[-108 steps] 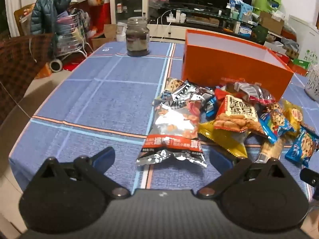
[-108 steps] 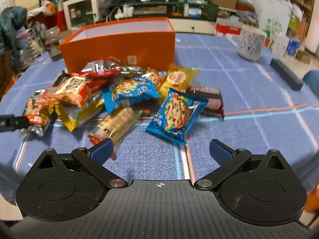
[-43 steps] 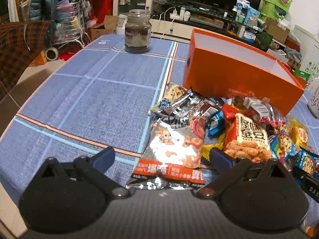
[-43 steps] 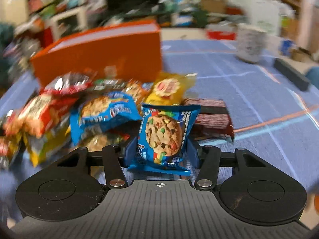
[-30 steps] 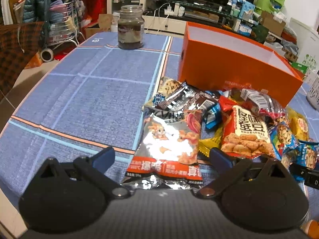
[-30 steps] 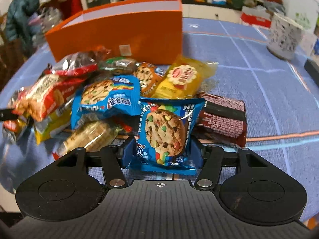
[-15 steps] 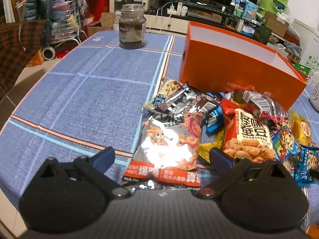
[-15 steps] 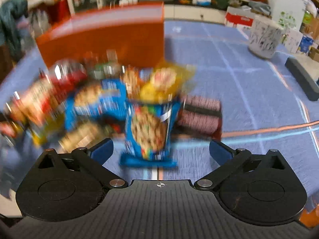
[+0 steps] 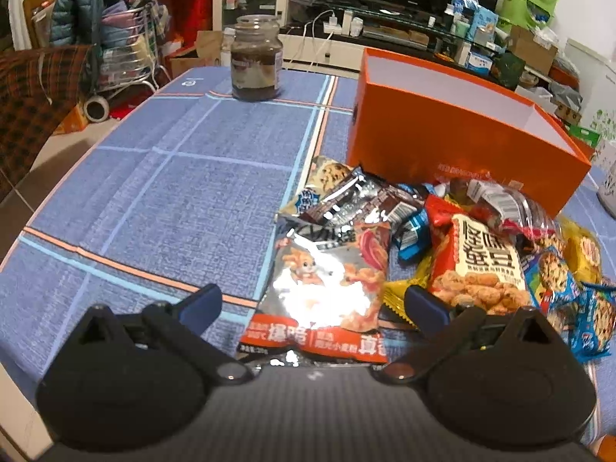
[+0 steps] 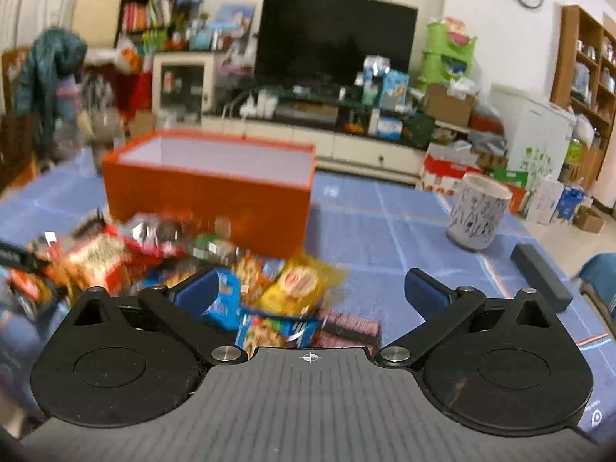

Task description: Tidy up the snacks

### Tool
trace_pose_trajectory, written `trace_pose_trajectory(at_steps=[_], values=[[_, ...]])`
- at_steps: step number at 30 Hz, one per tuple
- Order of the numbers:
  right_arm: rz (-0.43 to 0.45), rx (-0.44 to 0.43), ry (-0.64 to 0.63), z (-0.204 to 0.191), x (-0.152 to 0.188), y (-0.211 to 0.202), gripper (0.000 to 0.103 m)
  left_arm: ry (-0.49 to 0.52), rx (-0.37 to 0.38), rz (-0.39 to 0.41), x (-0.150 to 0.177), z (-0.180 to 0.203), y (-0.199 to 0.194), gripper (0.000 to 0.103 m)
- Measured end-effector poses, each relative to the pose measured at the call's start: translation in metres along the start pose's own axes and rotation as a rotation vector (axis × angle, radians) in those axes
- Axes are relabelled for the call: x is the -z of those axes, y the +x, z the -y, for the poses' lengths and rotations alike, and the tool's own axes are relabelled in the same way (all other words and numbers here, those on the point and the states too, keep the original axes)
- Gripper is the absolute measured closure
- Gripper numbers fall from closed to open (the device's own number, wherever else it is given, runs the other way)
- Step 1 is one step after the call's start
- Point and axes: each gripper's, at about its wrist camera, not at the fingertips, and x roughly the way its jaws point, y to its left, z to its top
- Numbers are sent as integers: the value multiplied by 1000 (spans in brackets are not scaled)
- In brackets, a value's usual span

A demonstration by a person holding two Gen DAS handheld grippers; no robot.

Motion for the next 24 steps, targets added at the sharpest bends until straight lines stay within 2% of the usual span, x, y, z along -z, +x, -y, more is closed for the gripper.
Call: trace_pose_trajectory(at_steps=[2, 7, 11, 16, 24], values=[[3, -15, 28, -7, 10, 6, 7, 0, -1, -4, 1, 0, 1, 3], [53, 95, -22, -39, 30, 6, 7, 6, -4, -8, 3, 1, 2, 3], [-7, 117, -5, -43, 33, 18, 8, 16, -14, -14, 5, 1, 3, 3], [-64, 55, 70, -34, 34, 30, 8, 25, -13, -23, 7, 2, 4, 3], [-113, 30, 80, -35, 41, 39, 10, -40, -16, -35, 5, -7, 12, 3]])
